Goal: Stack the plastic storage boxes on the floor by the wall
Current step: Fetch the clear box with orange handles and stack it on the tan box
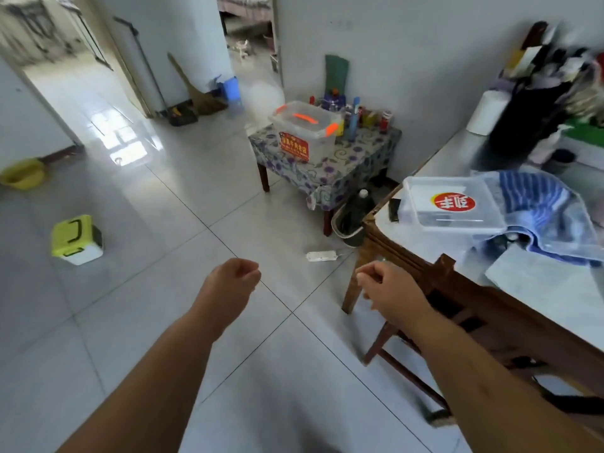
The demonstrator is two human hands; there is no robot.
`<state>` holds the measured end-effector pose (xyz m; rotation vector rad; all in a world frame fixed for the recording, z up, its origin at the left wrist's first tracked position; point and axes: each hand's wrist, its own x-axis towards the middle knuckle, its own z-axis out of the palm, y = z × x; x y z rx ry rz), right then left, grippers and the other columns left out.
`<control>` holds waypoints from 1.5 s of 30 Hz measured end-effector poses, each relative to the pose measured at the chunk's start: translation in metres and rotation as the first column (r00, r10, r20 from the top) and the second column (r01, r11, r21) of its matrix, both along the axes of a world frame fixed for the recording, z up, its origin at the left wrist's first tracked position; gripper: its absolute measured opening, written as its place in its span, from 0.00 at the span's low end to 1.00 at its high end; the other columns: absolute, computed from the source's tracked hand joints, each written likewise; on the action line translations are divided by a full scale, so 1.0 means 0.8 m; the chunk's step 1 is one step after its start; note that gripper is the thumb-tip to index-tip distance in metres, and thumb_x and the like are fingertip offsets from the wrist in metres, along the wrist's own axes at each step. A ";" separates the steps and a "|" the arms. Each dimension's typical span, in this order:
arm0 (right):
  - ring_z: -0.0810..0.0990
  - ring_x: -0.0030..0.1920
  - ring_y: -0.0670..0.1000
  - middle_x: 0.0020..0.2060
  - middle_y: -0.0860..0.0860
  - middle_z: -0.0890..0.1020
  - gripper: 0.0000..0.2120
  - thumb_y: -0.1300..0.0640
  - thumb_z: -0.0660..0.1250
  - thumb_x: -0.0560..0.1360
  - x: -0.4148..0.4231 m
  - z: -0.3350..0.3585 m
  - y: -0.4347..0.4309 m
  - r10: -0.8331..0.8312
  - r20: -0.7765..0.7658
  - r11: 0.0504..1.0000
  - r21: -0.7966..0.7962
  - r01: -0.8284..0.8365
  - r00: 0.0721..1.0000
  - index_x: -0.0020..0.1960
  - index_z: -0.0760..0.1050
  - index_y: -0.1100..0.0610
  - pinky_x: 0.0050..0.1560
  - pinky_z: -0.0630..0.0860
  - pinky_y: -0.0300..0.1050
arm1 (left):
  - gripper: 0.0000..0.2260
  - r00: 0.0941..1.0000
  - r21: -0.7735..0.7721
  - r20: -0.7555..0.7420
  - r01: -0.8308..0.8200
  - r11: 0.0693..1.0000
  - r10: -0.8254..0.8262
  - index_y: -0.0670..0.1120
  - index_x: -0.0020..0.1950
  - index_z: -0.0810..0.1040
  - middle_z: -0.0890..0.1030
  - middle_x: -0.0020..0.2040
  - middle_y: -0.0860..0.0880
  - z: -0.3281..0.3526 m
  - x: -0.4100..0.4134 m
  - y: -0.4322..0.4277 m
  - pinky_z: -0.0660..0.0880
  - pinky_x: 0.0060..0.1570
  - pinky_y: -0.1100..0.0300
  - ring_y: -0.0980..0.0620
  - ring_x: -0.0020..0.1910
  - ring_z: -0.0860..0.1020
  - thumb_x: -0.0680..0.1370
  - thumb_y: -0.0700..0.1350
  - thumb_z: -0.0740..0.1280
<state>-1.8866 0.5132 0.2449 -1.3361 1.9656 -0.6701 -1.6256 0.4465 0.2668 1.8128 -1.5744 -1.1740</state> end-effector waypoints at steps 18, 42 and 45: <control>0.79 0.44 0.46 0.40 0.44 0.80 0.08 0.50 0.62 0.79 -0.004 -0.041 -0.520 -0.227 0.034 0.974 0.028 0.226 0.973 0.53 0.78 0.51 0.49 0.78 0.45 | 0.07 0.985 -0.027 0.090 0.148 0.989 -0.146 0.50 0.54 0.80 0.80 0.42 0.56 -0.001 -0.003 -0.584 0.68 0.35 0.67 0.60 0.39 0.76 0.78 0.46 0.67; 0.74 0.50 0.49 0.48 0.45 0.73 0.27 0.47 0.75 0.69 -0.174 -0.170 -1.047 -0.609 0.223 0.789 0.270 0.552 0.761 0.63 0.72 0.55 0.52 0.71 0.48 | 0.33 0.839 0.230 0.294 0.402 0.886 -0.457 0.46 0.73 0.66 0.76 0.64 0.43 -0.144 -0.259 -1.248 0.79 0.55 0.42 0.35 0.54 0.81 0.71 0.50 0.74; 0.78 0.55 0.53 0.56 0.50 0.78 0.34 0.49 0.78 0.66 -0.175 -0.200 -1.084 -0.705 0.225 0.705 0.330 0.628 0.673 0.67 0.69 0.58 0.57 0.74 0.50 | 0.42 0.810 0.297 0.322 0.405 0.865 -0.490 0.50 0.76 0.60 0.69 0.69 0.45 -0.183 -0.280 -1.308 0.81 0.47 0.40 0.33 0.57 0.78 0.67 0.55 0.76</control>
